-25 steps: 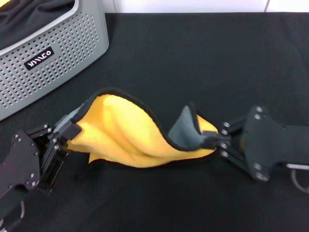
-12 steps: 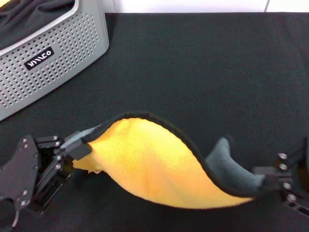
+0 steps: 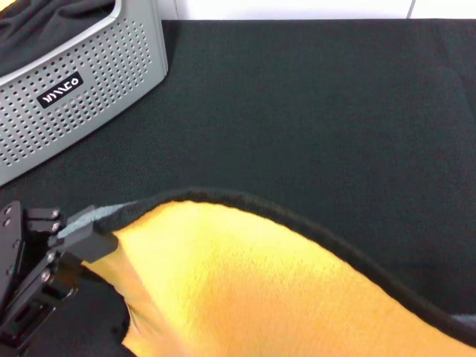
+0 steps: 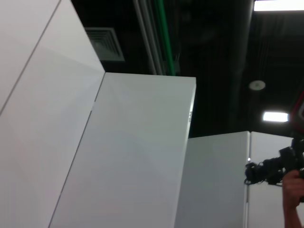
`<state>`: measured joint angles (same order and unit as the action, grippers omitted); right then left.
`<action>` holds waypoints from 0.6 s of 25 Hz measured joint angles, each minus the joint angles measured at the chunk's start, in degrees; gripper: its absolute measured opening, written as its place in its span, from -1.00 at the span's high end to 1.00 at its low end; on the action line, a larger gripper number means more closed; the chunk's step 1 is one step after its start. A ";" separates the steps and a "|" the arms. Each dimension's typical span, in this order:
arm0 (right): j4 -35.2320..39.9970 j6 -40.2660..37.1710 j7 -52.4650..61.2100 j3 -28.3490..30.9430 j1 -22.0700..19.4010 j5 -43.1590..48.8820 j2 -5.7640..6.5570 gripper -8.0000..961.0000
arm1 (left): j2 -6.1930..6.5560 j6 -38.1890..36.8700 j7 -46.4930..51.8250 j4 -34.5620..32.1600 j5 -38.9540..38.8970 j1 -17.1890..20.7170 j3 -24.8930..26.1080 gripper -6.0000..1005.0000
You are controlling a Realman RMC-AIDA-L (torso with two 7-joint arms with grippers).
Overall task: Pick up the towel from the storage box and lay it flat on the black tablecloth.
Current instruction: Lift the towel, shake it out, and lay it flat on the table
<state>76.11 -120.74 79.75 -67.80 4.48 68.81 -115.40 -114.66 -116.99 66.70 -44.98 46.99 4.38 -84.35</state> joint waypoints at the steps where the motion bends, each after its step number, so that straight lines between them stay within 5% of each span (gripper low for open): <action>1: -0.35 -0.63 0.23 0.13 0.00 -0.41 0.00 0.94 | 0.11 0.00 0.01 -0.27 -0.56 0.34 -0.59 0.90; 7: -7.78 0.30 0.34 2.22 0.58 0.18 0.00 0.94 | -0.17 0.17 -1.70 6.63 -0.68 -1.43 -0.92 0.90; 15: -23.97 8.14 -1.58 4.50 7.57 7.45 0.07 0.94 | -0.63 0.48 -11.30 29.19 -0.74 -15.97 -0.92 0.90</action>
<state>52.14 -112.60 78.17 -63.30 12.05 76.26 -115.33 -115.29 -116.51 55.40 -15.79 46.25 -11.58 -85.27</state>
